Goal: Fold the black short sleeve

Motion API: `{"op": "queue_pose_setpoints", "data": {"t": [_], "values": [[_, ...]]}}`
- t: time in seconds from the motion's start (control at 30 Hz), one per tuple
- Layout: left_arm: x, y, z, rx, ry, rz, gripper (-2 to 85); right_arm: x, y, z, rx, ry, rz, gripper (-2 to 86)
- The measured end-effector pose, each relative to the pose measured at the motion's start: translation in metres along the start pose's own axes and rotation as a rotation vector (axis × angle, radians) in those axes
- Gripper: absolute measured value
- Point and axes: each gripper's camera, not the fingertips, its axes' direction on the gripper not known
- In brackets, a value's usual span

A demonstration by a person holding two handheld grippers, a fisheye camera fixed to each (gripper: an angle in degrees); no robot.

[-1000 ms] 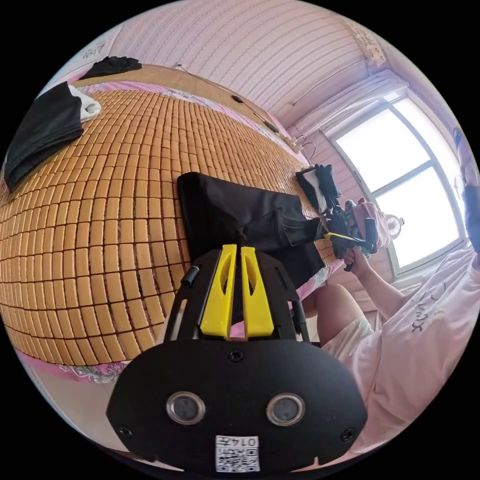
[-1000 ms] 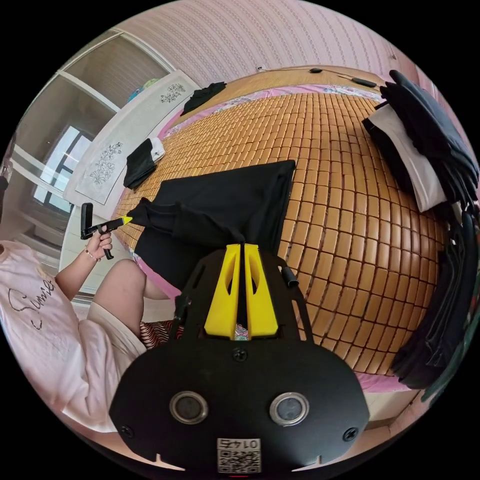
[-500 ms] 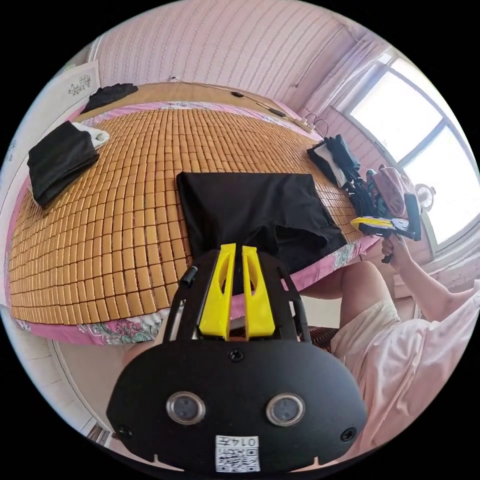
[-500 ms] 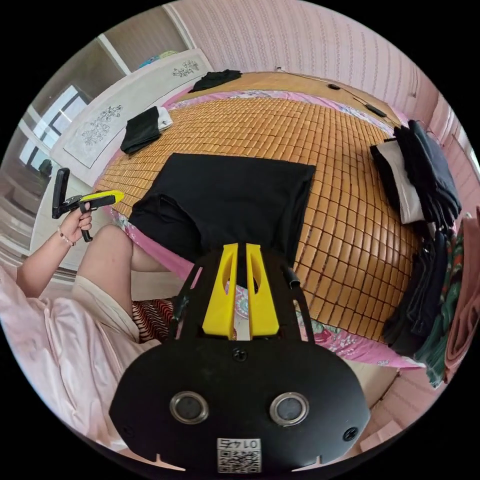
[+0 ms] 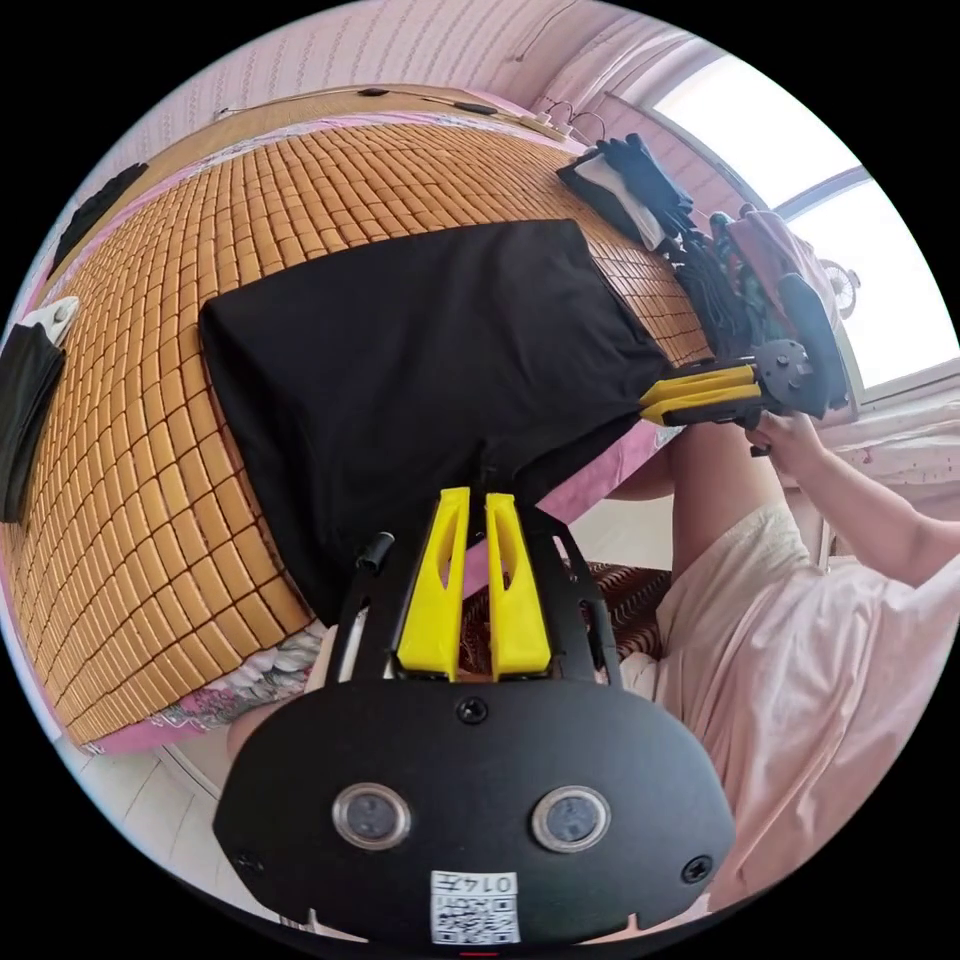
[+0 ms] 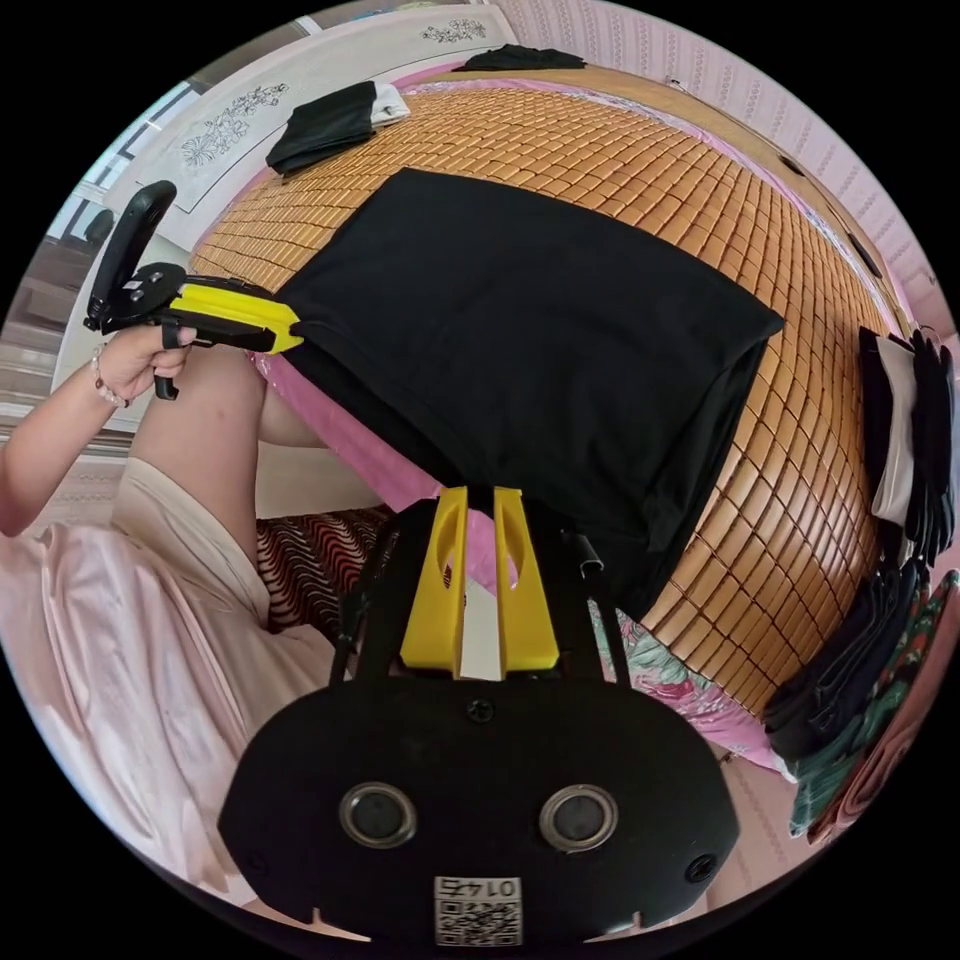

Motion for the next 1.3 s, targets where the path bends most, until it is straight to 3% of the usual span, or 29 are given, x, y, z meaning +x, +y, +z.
{"op": "queue_pose_setpoints", "data": {"t": [0.3, 0.4, 0.63, 0.67, 0.83, 1.07, 1.17, 1.3], "values": [[0.025, 0.016, 0.004, 0.092, 0.009, -0.013, 4.8, -0.016, -0.044, -0.009, 0.001, 0.063, -0.099, -0.1], [0.047, -0.005, 0.023, 0.128, 0.050, 0.029, 3.8, -0.021, -0.092, -0.005, 0.008, 0.010, -0.175, -0.4], [0.091, -0.038, 0.073, 0.116, -0.017, 0.112, -0.6, -0.027, -0.214, 0.030, -0.089, 0.165, -0.204, -0.4], [0.094, -0.038, 0.082, 0.102, -0.038, 0.110, -0.8, -0.025, -0.224, 0.048, -0.175, 0.189, -0.198, -0.4], [0.107, -0.032, 0.102, 0.107, -0.070, 0.145, -1.0, -0.021, -0.247, 0.055, -0.296, 0.153, -0.255, -0.5], [0.128, -0.027, 0.119, 0.121, -0.111, 0.181, -1.0, 0.006, -0.280, 0.061, -0.263, 0.189, -0.203, -0.5], [0.134, -0.025, 0.125, 0.130, -0.113, 0.193, -1.0, 0.013, -0.287, 0.060, -0.385, 0.166, -0.255, -0.5], [0.144, -0.023, 0.133, 0.142, -0.121, 0.203, -0.9, 0.028, -0.283, 0.061, -0.316, 0.218, -0.224, -0.5]]}}
